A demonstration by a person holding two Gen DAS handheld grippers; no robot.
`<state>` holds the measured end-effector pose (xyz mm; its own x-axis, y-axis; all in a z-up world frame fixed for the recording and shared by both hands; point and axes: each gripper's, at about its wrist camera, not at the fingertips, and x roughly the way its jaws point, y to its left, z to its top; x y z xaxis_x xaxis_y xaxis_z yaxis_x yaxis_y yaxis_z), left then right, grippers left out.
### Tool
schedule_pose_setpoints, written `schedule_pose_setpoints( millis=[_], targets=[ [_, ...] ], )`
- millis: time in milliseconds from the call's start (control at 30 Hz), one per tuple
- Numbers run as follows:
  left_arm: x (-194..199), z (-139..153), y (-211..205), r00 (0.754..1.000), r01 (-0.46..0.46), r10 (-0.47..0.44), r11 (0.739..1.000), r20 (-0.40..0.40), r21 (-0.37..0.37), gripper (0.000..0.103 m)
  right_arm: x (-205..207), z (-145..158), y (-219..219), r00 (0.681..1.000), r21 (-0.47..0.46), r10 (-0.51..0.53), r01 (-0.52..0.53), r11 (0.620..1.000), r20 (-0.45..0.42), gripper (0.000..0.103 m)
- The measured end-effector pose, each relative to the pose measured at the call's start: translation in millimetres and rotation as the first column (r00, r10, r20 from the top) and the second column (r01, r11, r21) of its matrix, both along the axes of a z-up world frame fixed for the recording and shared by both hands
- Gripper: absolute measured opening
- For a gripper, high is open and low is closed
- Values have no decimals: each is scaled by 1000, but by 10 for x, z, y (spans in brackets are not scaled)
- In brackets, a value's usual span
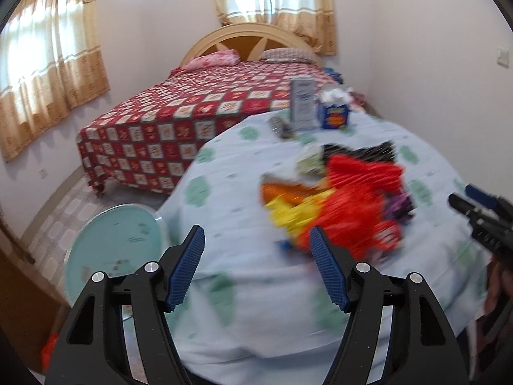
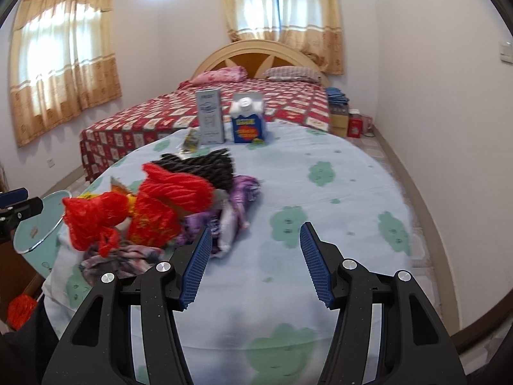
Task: Collect trash
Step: 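Return to the pile and grasp the red mesh bag with the left tool, then grasp the purple wrapper with the right tool while the left tool lifts the red bag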
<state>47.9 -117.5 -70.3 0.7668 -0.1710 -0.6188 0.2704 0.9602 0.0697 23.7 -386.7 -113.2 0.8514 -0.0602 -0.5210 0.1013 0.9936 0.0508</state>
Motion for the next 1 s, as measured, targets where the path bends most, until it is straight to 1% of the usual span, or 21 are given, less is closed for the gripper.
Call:
schedule_pose_setpoints(
  millis=[167, 300, 333, 367, 400, 433, 467, 533, 633, 733, 800, 900, 967, 1000],
  targets=[
    [-49, -7, -387, 997, 72, -72, 997, -10, -6, 67, -88, -60, -178, 999, 17, -39, 39, 999, -4, 57],
    [-20, -135, -622, 993, 115, -114, 993, -28, 25, 67, -83, -123, -209, 999, 45, -39, 39, 998, -12, 58],
    [-1, -167, -655, 992, 120, -118, 992, -34, 32, 59, -75, -126, -195, 999, 47, -34, 35, 998, -9, 58],
    [27, -205, -692, 990, 132, -130, 991, -48, 37, 35, -75, -127, -183, 999, 49, -31, 31, 998, -7, 58],
    [65, -242, -714, 987, 144, -141, 989, -73, 37, 25, -72, -124, -167, 1000, 53, -25, 25, 998, -4, 58],
    [98, -267, -713, 984, 153, -150, 988, -98, 24, 17, -70, -119, -155, 1000, 57, -18, 18, 998, 0, 59],
    [105, -263, -703, 983, 157, -154, 987, -101, 18, 11, -66, -114, -148, 1000, 60, -14, 14, 998, 4, 59],
    [91, -224, -670, 983, 162, -159, 987, -91, 18, 8, -59, -100, -141, 1000, 65, -11, 11, 998, 7, 59],
    [36, -68, -567, 985, 161, -161, 987, -60, -1, 7, -35, -79, -123, 1000, 71, -10, 9, 997, 9, 59],
    [-30, 183, -393, 988, 155, -156, 987, -8, -28, 7, 23, -53, -82, 1000, 66, -13, 12, 998, 8, 59],
    [-44, 299, -299, 990, 143, -142, 989, 19, -37, 7, 84, -39, -62, 1000, 68, -13, 13, 998, 2, 59],
    [-54, 430, -75, 993, 99, -97, 994, 60, -38, 7, 264, -27, 4, 1000, 79, -7, 9, 997, -28, 59],
    [-38, 433, 58, 995, 75, -73, 997, 65, -32, 7, 375, -29, 26, 999, 90, -16, 20, 996, -46, 58],
    [-16, 419, 140, 997, 59, -57, 998, 60, -29, 7, 510, -44, 44, 997, 97, -21, 29, 995, -78, 58]
  ],
)
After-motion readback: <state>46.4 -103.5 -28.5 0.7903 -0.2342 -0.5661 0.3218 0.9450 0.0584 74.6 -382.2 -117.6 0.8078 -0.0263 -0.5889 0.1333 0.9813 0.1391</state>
